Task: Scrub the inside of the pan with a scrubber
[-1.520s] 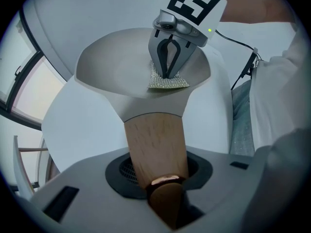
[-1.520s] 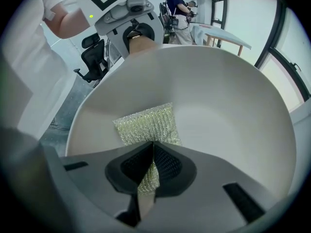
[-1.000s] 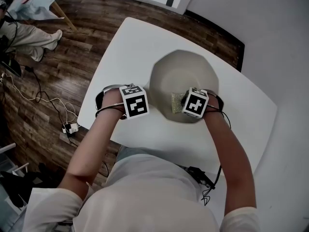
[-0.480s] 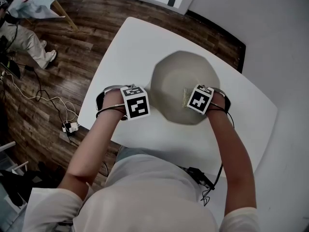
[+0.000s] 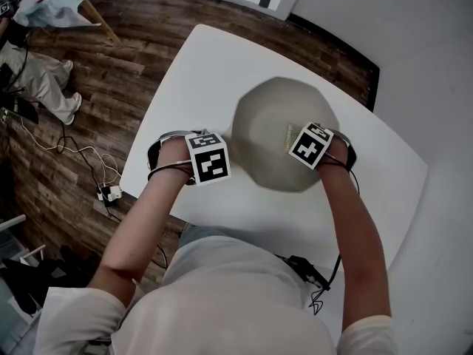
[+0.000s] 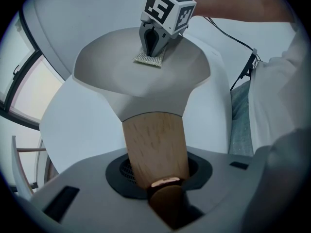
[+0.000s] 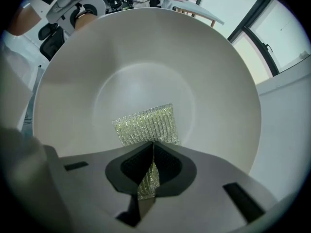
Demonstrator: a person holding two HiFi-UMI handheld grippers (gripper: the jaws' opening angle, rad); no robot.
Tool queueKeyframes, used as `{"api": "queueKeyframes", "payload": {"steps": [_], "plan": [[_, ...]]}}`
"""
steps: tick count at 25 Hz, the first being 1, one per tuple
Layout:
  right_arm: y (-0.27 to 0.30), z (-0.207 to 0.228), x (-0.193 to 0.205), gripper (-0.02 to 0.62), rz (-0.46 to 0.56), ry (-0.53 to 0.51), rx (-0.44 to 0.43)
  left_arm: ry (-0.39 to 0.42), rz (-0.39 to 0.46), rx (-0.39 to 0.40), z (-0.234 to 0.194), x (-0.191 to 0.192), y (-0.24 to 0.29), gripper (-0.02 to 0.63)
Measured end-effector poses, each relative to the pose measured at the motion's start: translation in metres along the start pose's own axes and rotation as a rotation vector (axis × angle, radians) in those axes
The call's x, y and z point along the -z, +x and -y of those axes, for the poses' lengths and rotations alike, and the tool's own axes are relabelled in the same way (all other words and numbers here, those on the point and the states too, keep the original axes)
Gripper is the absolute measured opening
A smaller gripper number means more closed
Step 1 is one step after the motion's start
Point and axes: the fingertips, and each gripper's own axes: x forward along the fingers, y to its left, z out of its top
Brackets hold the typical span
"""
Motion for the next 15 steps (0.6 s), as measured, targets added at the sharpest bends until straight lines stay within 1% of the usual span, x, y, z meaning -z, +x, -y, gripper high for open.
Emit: {"api": "queueKeyframes", "payload": {"steps": [4,8,13,15], "plan": [[-0.001,0.012,-0.006,0.023,0.037,0.02,0.046,-0.001,-0.002,0.001,0.0,0.001,0.0,0.133],[0.0,0.023,-0.012,0.023,0.068,0.062,0.054,-0.004,0.004,0.01,-0.001,-0.001,0.001,0.133],[-0.004,0.036,-0.023,0.023,0.142,0.146,0.056,-0.005,0.004,0.018,0.0,-0.001,0.0,0.133],[-0.004,0.04,-0.028,0.023,0.162,0.158,0.064,-0.004,-0.001,0.016,0.0,0.0,0.0,0.133]]}}
